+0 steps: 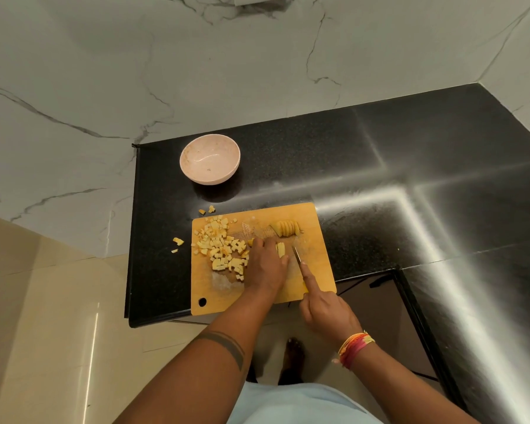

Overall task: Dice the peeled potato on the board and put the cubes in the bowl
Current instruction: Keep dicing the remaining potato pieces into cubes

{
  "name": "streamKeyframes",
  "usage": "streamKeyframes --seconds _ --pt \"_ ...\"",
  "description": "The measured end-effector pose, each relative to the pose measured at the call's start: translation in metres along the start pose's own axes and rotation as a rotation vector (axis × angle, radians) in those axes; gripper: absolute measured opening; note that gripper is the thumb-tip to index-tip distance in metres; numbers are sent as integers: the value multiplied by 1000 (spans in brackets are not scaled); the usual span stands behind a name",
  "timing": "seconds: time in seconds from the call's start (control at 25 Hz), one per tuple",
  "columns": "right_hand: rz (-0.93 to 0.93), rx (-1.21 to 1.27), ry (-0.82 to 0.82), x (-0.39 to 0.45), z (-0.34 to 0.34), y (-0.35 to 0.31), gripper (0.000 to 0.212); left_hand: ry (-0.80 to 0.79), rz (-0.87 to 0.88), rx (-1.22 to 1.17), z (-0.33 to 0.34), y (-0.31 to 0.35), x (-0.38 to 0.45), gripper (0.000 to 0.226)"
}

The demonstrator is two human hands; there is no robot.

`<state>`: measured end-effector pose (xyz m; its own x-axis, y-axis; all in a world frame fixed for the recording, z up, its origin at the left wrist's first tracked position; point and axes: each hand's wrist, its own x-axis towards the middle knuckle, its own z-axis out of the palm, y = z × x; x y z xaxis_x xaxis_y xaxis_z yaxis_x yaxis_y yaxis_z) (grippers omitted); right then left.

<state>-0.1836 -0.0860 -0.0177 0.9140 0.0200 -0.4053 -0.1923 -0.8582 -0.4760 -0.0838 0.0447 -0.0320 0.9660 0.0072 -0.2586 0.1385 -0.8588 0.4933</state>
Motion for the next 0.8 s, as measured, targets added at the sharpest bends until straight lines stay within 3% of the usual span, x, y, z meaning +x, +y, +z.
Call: streamKeyframes --seconds 0.2,0.8 --pt "10 19 0 7 -2 1 79 -57 123 18 -6 -7 4 36" --pt "46 43 -23 7 8 -9 78 -16 186 -3 -6 -11 5 31"
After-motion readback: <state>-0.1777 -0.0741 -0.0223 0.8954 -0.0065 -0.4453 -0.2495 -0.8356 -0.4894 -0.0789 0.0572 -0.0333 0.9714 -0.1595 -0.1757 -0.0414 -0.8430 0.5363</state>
